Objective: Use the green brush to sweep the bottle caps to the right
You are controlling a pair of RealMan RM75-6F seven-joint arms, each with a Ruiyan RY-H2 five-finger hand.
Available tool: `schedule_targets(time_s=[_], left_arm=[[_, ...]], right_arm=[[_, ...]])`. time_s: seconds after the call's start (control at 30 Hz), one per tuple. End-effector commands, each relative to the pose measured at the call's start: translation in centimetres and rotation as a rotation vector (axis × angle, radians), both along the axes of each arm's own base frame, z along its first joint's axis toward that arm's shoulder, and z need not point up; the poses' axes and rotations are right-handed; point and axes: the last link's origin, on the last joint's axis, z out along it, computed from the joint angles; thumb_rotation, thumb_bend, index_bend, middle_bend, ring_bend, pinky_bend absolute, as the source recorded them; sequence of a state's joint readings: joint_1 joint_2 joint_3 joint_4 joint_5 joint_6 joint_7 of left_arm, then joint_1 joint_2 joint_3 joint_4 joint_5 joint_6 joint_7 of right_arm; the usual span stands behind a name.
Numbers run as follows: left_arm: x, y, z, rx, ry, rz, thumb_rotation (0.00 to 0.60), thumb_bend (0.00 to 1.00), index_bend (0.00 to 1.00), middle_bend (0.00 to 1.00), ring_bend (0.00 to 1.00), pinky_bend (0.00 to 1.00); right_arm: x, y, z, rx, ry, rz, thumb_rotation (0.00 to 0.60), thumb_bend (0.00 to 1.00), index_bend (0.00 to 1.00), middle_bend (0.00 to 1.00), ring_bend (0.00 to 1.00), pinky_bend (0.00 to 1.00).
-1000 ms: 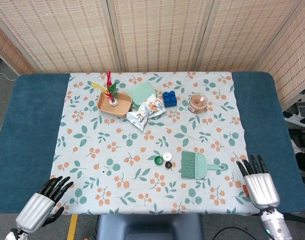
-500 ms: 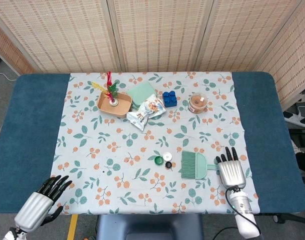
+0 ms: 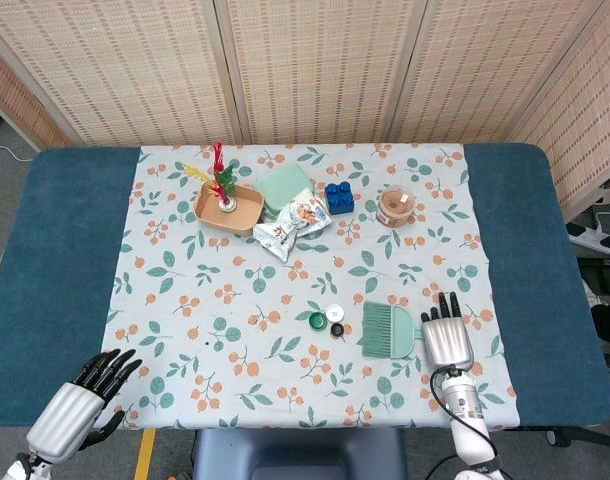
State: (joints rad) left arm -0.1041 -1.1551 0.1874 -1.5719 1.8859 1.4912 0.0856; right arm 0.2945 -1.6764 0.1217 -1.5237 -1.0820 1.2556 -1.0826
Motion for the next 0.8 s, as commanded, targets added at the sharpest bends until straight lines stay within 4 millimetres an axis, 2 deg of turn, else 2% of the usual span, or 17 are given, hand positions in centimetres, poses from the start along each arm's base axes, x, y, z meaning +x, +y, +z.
schedule_targets(time_s=[0.03,0.8], left_arm=[[-0.01,-0.02,0.01,0.001,0.001,-0.001,0.6,0.39,0.0,0.0,0.0,0.12],[-0.06,0.03,0.0,0.0,0.002,0.002,0.6,0.39,0.0,0.0,0.0,0.12]], right_arm=[[-0.08,-0.14,-0.19,0.0,0.006,-0.006,0.6,0.27,0.36,0.31,0.06,0.0],[-0.14,-0.26,-0.85,0.007,0.002,-0.019,0.6,0.28,0.44,0.35,0.13,0.0]])
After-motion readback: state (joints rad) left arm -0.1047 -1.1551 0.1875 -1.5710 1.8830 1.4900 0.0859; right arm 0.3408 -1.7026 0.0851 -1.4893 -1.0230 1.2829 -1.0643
